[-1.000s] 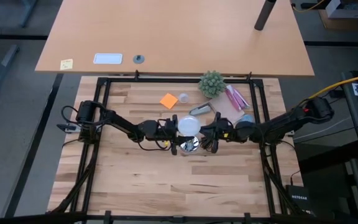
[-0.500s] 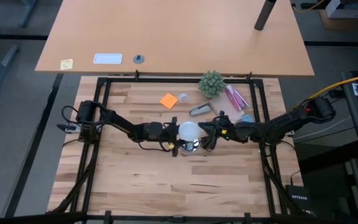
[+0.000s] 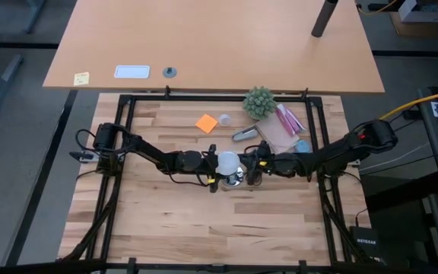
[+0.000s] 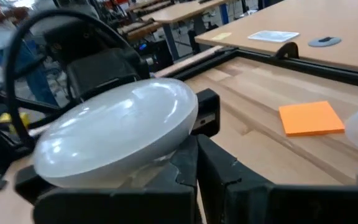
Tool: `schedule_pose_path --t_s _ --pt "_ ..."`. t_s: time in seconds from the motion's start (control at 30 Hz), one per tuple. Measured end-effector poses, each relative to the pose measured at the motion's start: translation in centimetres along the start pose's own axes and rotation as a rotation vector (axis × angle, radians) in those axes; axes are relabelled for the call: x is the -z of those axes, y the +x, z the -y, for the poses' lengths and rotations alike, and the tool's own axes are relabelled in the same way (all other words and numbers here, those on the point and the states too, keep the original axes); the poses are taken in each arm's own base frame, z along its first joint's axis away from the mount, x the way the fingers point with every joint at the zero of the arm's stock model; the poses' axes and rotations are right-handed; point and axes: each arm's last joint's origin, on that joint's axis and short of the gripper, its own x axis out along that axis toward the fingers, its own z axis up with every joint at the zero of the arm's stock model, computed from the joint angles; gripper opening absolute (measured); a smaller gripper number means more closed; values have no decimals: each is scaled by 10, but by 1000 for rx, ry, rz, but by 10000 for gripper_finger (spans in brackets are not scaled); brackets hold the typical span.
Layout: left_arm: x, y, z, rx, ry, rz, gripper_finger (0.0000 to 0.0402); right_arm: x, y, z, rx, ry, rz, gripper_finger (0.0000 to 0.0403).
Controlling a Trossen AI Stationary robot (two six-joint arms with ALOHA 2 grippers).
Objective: Screw lightbulb
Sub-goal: Insert the lightbulb in the silver lamp
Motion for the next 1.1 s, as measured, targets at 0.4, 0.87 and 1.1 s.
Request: schedule_pose_path --t_s 0.4,0.87,1.1 --pt "-3 0 0 -14 -5 39 148 -5 5 -4 36 -32 5 5" --pt "-2 0 -1 -27 24 18 148 -11 2 -3 95 -83 36 5" --pt "0 0 0 -21 24 6 148 -13 0 -4 80 -83 31 5"
